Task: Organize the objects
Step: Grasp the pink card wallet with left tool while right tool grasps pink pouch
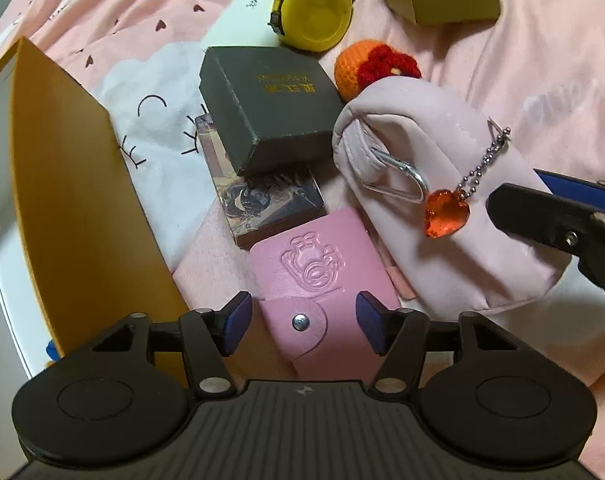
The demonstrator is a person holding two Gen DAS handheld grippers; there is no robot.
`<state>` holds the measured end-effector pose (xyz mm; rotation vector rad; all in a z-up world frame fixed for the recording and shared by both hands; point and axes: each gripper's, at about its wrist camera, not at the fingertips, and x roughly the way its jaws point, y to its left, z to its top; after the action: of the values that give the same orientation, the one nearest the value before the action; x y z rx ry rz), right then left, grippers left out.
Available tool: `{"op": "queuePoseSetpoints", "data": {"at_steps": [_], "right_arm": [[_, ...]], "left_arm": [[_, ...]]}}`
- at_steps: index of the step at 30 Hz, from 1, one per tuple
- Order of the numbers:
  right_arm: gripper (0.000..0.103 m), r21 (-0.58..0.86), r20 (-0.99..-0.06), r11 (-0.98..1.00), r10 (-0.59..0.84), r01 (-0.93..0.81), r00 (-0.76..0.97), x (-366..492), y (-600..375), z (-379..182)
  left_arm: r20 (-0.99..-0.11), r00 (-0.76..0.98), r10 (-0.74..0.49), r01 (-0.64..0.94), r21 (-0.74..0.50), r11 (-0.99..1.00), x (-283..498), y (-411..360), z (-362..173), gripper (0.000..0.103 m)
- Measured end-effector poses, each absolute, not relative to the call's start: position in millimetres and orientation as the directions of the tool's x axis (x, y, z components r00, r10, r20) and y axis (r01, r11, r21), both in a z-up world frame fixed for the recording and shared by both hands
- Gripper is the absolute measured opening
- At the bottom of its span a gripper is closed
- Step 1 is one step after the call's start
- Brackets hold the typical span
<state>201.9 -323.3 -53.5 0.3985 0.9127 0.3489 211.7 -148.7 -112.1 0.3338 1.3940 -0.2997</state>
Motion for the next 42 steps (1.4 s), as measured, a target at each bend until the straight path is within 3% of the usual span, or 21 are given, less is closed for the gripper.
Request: {"op": "queuePoseSetpoints", "data": {"at_steps": [4, 9, 11, 13, 19, 22, 29, 34, 39, 42], "right_arm": [[0.041, 0.476, -0.686, 0.870, 0.457, -0.126, 0.566, 202, -324, -54], [0.041, 0.478, -0.686, 0.870, 0.457, -0.123, 0.566, 202, -324, -55], [0.041, 0.479, -0.686, 0.869, 0.457, -0.121, 0.565, 202, -325, -55], [0.041, 0.478, -0.687, 0.870, 0.457, -0.122, 0.565, 203, -325, -55], [0.041, 0.468, -0.693, 0.876, 0.447, -0.120, 0.566, 203, -323, -56], [0.041, 0.467, -0.694, 0.877, 0.444, -0.116, 0.567, 202, -323, -55], [0.038, 0.464, -0.703, 0.881, 0.430, -0.094, 0.567, 199, -325, -51], [0.037, 0.468, -0.707, 0.881, 0.426, -0.078, 0.565, 195, -329, -48], [0.042, 0.474, -0.705, 0.876, 0.440, -0.092, 0.557, 195, -330, -43], [0.053, 0.470, -0.703, 0.875, 0.450, -0.116, 0.551, 195, -328, -37]], "left_arm": [[-0.996, 0.048, -0.070, 0.350, -0.049, 0.935, 229, -144, -125, 0.086], [-0.994, 0.039, -0.099, 0.308, -0.083, 0.948, 235, -144, -134, 0.092], [-0.992, 0.045, -0.119, 0.300, -0.100, 0.949, 235, -141, -133, 0.089], [-0.987, 0.058, -0.148, 0.261, -0.128, 0.957, 235, -135, -128, 0.076], [-0.917, 0.149, -0.370, 0.178, -0.343, 0.922, 224, -109, -97, 0.075], [-0.860, 0.201, -0.469, 0.134, -0.450, 0.883, 218, -96, -88, 0.069], [-0.759, 0.298, -0.579, 0.035, -0.597, 0.801, 185, -76, -82, 0.061], [-0.741, 0.312, -0.594, 0.036, -0.616, 0.787, 173, -81, -86, 0.058], [-0.792, 0.324, -0.517, 0.065, -0.527, 0.847, 176, -95, -99, 0.037], [-0.799, 0.341, -0.496, 0.086, -0.499, 0.862, 176, -97, -97, 0.034]]}}
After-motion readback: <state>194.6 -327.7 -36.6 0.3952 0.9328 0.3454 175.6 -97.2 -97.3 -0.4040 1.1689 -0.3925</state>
